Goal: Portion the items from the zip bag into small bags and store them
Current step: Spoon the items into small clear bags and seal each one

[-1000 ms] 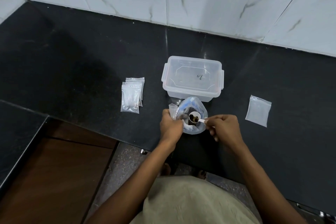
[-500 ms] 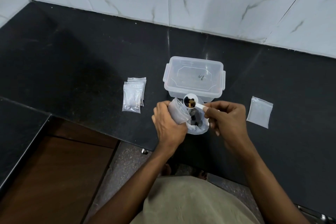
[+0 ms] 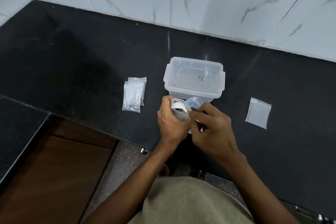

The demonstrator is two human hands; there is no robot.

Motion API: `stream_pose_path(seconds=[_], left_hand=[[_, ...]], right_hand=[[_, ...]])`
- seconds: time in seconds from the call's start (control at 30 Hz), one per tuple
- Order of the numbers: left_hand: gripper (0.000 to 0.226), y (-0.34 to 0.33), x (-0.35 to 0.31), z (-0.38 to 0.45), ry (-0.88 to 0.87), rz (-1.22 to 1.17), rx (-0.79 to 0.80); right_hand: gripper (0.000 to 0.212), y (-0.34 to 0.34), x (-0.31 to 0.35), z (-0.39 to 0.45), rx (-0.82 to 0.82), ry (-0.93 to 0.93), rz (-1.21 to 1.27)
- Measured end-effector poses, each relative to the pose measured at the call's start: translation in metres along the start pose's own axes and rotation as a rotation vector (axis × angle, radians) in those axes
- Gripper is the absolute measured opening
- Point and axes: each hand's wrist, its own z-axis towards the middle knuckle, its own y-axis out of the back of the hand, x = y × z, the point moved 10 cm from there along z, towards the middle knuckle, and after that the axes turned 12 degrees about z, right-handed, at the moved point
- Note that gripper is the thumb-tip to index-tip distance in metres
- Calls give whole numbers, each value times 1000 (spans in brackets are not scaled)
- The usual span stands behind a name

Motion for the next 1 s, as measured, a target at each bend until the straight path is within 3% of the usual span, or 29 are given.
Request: stream_pose_path(seconds=[0.2,0.43,0.5,0.6,0.7,0.87,1.0], left_hand=[[53,7,1,5,35,-101,-29],[47,6,1,4,23,-133,-20],[44,2,3,5,24,-117,0],[36,-6,10,4,84,-146,83],[36,-15,27,5,162,-193,178],[41,-11,29,10,188,-110,214],[47,-22,20,17,188,-443,365]], right_hand=[[9,12,16,-13,-156,176,-73],[8,7,12,-13,-128,196,-67],[6,11,5,-11,-169,126,29],[12,27,-28,-11,-309,-129,247],[14,39,-56,-17,-379,-318,294],[9,22,-67,-21,-164,-294,-19],[7,-4,-79,-25,-12,-339,-298]])
